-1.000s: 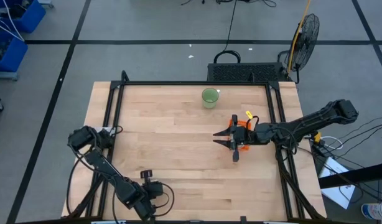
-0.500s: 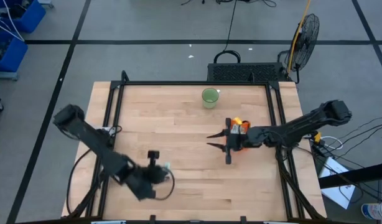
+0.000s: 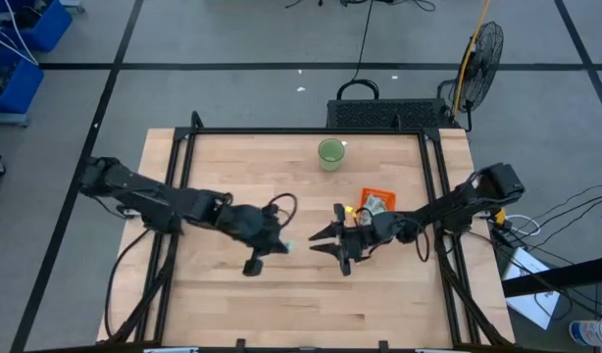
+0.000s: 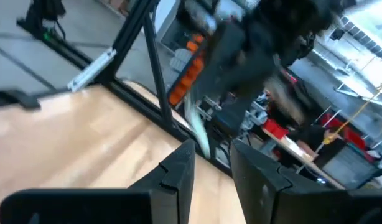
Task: Pick and place Stevia / Truvia into bins
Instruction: Put the light green packet into the orange basket
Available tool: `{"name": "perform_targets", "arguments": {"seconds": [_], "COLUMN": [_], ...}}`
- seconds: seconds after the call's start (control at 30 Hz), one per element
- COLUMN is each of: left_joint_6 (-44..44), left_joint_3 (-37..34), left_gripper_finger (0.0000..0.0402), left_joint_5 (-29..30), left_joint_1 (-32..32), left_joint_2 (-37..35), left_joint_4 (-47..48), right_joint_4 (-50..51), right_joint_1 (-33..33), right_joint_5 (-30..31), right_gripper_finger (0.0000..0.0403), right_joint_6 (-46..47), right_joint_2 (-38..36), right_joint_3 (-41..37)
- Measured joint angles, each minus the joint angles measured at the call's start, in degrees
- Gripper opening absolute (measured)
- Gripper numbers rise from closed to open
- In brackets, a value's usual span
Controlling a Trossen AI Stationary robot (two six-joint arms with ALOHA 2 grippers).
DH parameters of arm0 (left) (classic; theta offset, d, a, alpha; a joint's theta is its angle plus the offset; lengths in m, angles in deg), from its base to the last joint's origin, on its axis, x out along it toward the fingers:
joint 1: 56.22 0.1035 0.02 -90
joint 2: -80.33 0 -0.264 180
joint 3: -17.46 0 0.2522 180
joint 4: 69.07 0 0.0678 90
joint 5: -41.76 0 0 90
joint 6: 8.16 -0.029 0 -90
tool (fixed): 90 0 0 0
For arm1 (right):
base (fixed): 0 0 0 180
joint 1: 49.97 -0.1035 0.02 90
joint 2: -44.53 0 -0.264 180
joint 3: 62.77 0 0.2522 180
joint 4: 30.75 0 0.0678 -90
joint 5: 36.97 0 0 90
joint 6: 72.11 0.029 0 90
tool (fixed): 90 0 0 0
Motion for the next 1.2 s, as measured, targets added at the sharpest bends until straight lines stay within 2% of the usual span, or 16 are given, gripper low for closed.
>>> {"name": "perform_targets", "arguments": {"seconds": [0.17, 0.33, 0.47, 0.67, 0.97, 1.07, 1.2], "left_joint_6": [-5.6, -7.2, -8.2, -9.3, -9.3, -9.9, -10.0], "left_joint_3": [-0.5, -0.4, -0.4, -0.4, -0.4, -0.4, -0.4], "left_gripper_finger": [0.0002, 0.0003, 0.0004, 0.0004, 0.0007, 0.0003, 0.0015], "left_joint_5": [-6.7, -11.2, -11.3, -11.3, -11.2, -9.9, -6.4], "left_joint_1": [3.1, 4.5, 5.4, 6.2, 7.3, 7.3, 7.3], "left_joint_2": [3.0, 5.3, 6.5, 8.0, 8.3, 8.3, 8.3], "left_joint_4": [-6.4, -10.5, -10.8, -12.7, -15.6, -15.5, -15.0], "right_joint_4": [0.1, -0.6, -2.0, -1.6, -1.1, -0.7, 0.3], "right_joint_1": [-0.3, -0.3, -0.3, -0.3, -0.3, -0.3, -0.3], "right_joint_5": [0.0, 0.0, 0.0, -0.2, -0.1, -0.1, -0.1], "right_gripper_finger": [0.0096, 0.0096, 0.0096, 0.0096, 0.0092, 0.0075, 0.0027], "right_joint_6": [7.1, 8.9, 9.9, 16.6, 17.0, 17.0, 17.0], "right_joint_2": [3.8, 6.7, 7.3, 7.4, 7.4, 7.4, 7.4], "right_joint_3": [1.9, 2.0, 2.0, 2.0, 2.0, 2.0, 2.0]}}
